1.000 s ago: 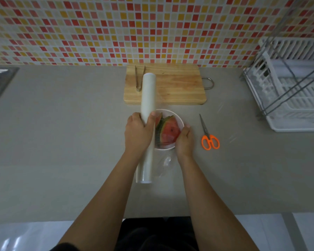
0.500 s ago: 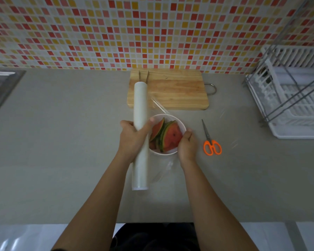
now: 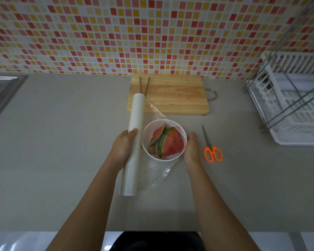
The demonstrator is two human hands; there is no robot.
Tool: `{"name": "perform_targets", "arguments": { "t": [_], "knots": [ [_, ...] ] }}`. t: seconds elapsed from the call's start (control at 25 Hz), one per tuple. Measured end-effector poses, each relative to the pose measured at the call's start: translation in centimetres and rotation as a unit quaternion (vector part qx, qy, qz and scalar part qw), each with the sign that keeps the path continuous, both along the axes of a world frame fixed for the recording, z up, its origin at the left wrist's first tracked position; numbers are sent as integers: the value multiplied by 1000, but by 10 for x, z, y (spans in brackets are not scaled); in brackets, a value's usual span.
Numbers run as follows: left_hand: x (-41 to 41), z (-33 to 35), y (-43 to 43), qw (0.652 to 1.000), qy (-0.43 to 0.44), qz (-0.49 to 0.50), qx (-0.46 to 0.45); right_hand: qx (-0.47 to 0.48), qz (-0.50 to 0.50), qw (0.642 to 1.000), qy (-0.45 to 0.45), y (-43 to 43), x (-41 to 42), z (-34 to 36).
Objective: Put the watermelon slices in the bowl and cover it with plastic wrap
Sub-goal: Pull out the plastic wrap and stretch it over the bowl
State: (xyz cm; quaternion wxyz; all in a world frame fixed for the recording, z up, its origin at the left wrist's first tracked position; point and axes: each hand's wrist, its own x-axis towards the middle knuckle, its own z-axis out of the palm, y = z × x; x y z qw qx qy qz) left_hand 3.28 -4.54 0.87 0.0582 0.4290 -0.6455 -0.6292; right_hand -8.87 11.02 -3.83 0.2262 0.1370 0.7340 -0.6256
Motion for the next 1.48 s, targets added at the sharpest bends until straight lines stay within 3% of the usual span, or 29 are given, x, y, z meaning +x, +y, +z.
{"name": "perform_targets", "arguments": {
  "t": [0.12, 0.2, 0.48, 0.56, 0.72, 0.88, 0.96, 1.08, 1.16, 1.28, 1.48],
  "knots": [
    [0, -2, -1, 1000, -4, 4, -1, 15, 115, 992, -45, -4, -28, 17],
    [0, -6, -1, 1000, 5, 9, -2, 11, 135, 990, -49, -10, -40, 29],
    [-1, -13, 0, 1000, 13, 14, -1, -175, -16, 975, -139, -20, -50, 27],
    [-1, -13, -1, 1000, 15, 11, 2, -153, -21, 977, -148, -21, -50, 21],
    [-1, -15, -3, 1000, 17, 6, -3, -40, 89, 985, -145, -21, -57, 20],
    [-1, -18, 1, 999, 30, 10, 13, -44, 12, 981, -188, -25, -60, 14],
    [-1, -19, 2, 999, 31, 9, 15, -62, -12, 988, -139, -21, -62, 12],
    [-2, -21, 1, 1000, 24, 6, 10, -25, -71, 987, 139, -6, -47, 29],
    [-1, -22, 1, 1000, 28, 5, 7, -37, -1, 968, 248, 2, -22, 31],
    [-1, -24, 1, 1000, 19, -7, 0, -42, 97, 973, 207, 2, 10, 10],
    [-2, -28, 2, 1000, 0, -6, -18, -38, -3, 989, 143, -8, 11, -5]
  ]
}}
